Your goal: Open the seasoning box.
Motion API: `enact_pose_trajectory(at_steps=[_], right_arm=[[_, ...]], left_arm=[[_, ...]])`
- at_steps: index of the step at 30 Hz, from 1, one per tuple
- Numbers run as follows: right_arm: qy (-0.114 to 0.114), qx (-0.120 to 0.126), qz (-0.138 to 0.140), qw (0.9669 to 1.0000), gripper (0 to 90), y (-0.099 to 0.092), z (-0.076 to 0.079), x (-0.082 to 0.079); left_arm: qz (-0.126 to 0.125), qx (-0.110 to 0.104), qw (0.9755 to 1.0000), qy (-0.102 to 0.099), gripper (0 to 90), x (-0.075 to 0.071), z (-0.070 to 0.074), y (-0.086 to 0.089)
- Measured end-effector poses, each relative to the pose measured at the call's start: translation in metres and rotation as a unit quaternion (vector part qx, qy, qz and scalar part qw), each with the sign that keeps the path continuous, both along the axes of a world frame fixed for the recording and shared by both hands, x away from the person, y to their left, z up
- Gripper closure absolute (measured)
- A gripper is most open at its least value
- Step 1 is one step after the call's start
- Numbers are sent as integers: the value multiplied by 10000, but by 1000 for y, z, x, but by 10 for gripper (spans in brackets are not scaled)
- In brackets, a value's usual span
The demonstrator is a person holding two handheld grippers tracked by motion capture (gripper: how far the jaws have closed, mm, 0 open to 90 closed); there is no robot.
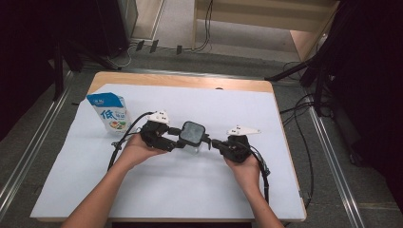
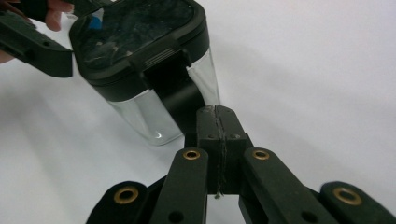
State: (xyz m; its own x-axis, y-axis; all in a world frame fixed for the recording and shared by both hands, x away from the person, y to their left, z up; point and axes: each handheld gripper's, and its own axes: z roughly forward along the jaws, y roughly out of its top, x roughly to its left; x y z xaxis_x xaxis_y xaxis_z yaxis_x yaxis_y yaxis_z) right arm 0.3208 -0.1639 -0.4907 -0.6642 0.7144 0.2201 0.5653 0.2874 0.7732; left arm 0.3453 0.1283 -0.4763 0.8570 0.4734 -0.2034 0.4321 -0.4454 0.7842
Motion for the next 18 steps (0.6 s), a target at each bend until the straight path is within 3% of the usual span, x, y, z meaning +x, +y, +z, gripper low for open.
enact_pose_trajectory(at_steps=[10,13,18], right_arm=[[18,-29,320,9995,900,6,3,-13],[13,-118,299,9995,900,8,1,-11],[1,-106,236,9997,900,7,0,-7]], left_arm=[[18,32,10000,3,418,-1,-1,-1],[-86,19,10000,36,430,-2,-1,-2],[-14,47,10000,-12,397,-4,-2,-6]])
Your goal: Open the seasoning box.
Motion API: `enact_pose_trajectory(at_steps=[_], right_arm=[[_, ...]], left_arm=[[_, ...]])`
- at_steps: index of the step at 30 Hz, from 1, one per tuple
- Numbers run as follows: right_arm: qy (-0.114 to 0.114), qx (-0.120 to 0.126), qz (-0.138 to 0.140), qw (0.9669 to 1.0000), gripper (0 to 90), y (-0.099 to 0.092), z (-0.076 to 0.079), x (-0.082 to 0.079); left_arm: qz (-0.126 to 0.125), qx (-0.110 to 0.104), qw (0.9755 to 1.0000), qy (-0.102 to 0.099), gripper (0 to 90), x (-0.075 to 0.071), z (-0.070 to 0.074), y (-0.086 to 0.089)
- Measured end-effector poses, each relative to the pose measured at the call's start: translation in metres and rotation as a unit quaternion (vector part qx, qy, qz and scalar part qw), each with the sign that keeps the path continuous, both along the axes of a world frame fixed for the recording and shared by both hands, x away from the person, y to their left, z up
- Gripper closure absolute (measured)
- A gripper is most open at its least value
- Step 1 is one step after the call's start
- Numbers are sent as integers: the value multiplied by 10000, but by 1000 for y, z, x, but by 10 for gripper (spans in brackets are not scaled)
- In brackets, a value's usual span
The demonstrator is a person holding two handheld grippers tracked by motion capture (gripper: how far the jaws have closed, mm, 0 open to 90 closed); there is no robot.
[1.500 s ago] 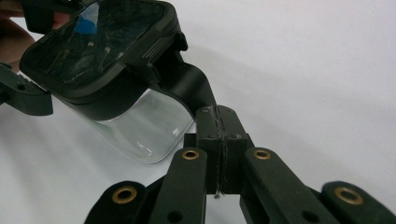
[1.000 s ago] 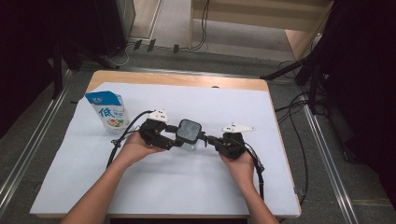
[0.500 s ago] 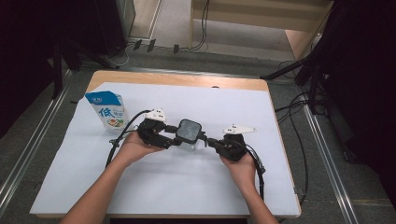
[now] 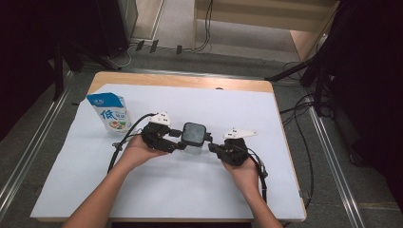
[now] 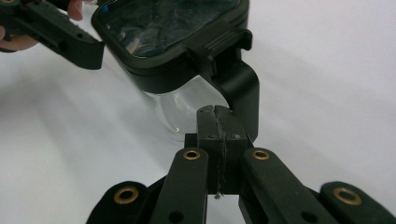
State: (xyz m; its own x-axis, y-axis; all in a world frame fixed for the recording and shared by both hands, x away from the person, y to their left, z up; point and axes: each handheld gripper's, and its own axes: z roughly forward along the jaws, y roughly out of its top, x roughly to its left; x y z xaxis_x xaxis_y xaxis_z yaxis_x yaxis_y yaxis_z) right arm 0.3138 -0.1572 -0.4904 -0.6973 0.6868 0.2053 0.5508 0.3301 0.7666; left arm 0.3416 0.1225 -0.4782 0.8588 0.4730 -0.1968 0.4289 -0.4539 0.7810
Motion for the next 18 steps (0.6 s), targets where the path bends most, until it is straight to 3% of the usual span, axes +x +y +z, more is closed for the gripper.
enact_pose_trajectory(at_steps=[4,8,15,18], right_arm=[[3,-2,-35,10000,900,-3,0,3],[26,10,-44,10000,900,-3,-1,5],[-19,-87,54,9999,900,-7,4,1],[-19,-85,-34,10000,900,-10,5,1]], left_arm=[[58,-17,10000,-56,367,-1,-1,-3],[49,-100,9999,-52,391,-2,-1,-5],[34,19,10000,-56,402,-5,-1,-5],[47,67,9999,-68,408,-5,-1,-5]])
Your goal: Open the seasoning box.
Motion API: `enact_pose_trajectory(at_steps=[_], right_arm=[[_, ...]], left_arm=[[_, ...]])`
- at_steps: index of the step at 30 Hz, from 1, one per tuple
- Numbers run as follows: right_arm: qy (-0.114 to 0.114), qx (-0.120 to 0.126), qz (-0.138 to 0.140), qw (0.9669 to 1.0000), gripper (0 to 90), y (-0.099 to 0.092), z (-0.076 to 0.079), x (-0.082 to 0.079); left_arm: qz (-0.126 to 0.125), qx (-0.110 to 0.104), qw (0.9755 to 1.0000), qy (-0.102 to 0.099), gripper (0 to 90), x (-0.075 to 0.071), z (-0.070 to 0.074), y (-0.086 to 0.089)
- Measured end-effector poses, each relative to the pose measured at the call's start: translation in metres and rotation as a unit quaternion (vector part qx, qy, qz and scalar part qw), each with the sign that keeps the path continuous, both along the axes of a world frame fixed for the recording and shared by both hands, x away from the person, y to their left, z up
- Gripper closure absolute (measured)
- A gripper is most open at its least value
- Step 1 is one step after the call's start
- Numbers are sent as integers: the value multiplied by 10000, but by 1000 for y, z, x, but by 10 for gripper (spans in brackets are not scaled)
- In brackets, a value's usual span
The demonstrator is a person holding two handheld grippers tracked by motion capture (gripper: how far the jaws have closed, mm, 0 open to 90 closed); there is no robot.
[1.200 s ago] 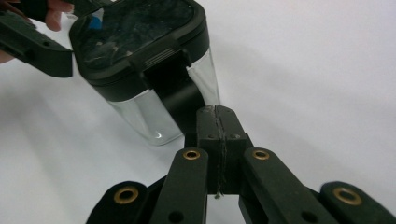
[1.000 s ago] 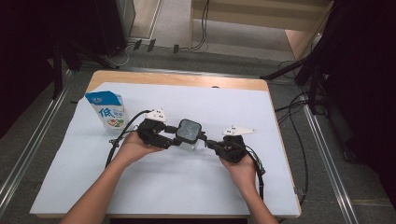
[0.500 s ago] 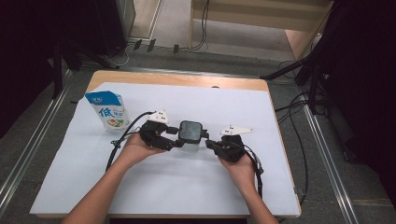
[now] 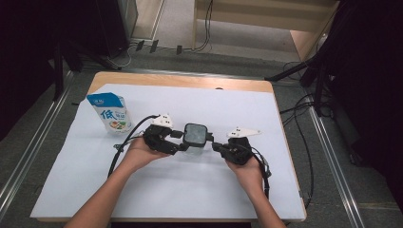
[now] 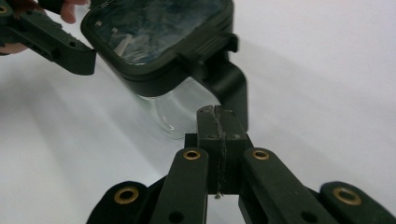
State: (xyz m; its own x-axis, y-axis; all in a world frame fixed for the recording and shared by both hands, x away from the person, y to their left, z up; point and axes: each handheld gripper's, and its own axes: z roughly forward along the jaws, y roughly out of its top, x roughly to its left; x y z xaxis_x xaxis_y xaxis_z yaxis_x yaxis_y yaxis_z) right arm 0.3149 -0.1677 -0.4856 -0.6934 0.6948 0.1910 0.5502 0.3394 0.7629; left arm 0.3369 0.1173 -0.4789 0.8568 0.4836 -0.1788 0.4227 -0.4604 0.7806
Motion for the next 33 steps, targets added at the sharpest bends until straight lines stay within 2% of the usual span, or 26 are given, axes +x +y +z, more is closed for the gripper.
enact_pose_trajectory(at_steps=[2,7,12,14,20,28,33], right_arm=[[-35,1,-58,10000,900,-2,-1,2],[59,13,-168,9998,900,-4,-2,6],[-15,16,-223,9997,900,-7,0,7],[22,70,-293,9995,900,-8,1,8],[-18,68,-299,9995,900,-3,-3,13],[-53,55,-302,9995,900,-1,0,15],[-74,60,-256,9996,900,0,0,15]], left_arm=[[31,-24,10000,16,411,0,0,0],[20,-23,10000,29,414,0,-1,0],[7,-7,10000,45,409,0,-1,0],[18,-10,10000,36,408,0,-1,0],[54,34,10000,56,414,0,0,0],[100,79,9999,101,428,-1,1,0],[112,-17,9999,48,440,-2,7,4]])
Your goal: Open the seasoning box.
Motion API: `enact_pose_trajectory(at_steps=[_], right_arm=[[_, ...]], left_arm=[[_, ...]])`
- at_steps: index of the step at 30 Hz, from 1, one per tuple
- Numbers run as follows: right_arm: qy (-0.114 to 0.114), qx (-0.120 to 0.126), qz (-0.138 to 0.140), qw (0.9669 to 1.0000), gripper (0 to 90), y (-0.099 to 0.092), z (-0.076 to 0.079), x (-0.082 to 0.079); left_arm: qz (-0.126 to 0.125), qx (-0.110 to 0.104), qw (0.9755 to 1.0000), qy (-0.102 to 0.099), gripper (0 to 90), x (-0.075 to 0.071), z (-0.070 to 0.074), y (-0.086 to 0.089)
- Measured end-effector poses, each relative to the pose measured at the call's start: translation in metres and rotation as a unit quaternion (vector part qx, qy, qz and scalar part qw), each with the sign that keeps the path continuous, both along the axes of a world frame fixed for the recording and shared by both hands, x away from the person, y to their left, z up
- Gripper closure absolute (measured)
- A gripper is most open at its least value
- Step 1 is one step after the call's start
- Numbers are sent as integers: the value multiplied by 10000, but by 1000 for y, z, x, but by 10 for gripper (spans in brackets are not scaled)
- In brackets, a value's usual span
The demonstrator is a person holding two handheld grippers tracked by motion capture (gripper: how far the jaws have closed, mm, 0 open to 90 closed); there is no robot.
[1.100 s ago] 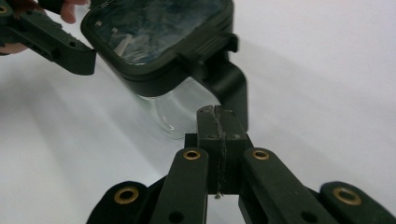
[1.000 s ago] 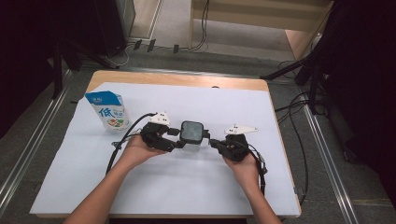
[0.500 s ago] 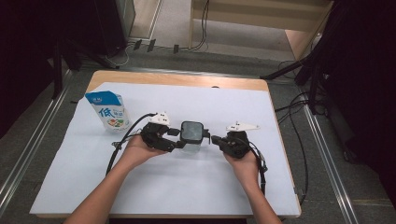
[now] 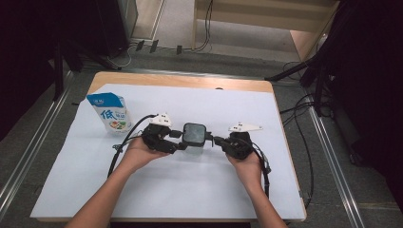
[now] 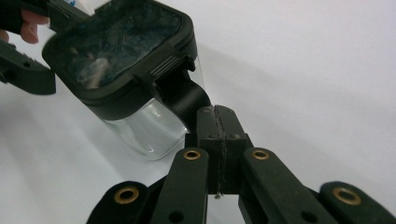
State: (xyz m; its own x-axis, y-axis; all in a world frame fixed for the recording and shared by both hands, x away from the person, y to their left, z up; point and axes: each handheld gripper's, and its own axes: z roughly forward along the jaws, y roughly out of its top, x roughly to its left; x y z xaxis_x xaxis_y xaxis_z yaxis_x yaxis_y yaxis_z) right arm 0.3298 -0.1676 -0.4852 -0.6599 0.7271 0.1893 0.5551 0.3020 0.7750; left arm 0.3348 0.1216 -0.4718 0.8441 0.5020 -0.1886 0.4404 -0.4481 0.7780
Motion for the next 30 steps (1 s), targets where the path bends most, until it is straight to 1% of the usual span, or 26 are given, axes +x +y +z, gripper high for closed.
enact_pose_trajectory(at_steps=[4,6,8,9,10,13,15,17,19,21,24,26,27,29,30], right_arm=[[-4,-22,10,10000,900,1,0,1],[-3,-18,0,10000,900,1,1,1],[13,-7,-6,10000,900,1,1,1],[-2,3,7,10000,900,1,1,2],[-13,7,18,10000,900,1,1,2],[-23,14,30,10000,900,1,1,2],[-18,15,33,10000,900,1,1,2],[-17,23,41,10000,900,1,2,2],[-12,24,51,10000,900,1,2,2],[-5,35,45,10000,900,1,2,2],[11,47,40,10000,900,1,2,2],[16,52,46,10000,900,1,2,2],[15,52,46,10000,900,1,2,2],[9,57,54,10000,900,0,2,2],[7,62,55,10000,900,0,2,2]], left_arm=[[36,102,9999,-36,447,-1,1,-1],[10,102,9999,-62,446,-1,3,-1],[-14,56,10000,-70,447,-2,5,0],[-28,-25,10000,-72,455,-2,6,0],[-49,-39,9999,-89,465,-2,8,0],[-106,34,9998,-140,481,-2,12,-2],[-158,83,9998,-101,495,-1,15,-2],[-253,111,9996,-31,529,1,18,-1],[-272,111,9996,-27,572,2,21,0],[-286,72,9996,12,615,5,25,1],[-338,0,9994,-11,691,8,32,1],[-415,26,9991,3,750,10,36,-1],[-385,106,9992,-23,776,11,39,-3],[-475,115,9988,7,825,13,44,-6],[-488,171,9987,-26,849,13,46,-8]])
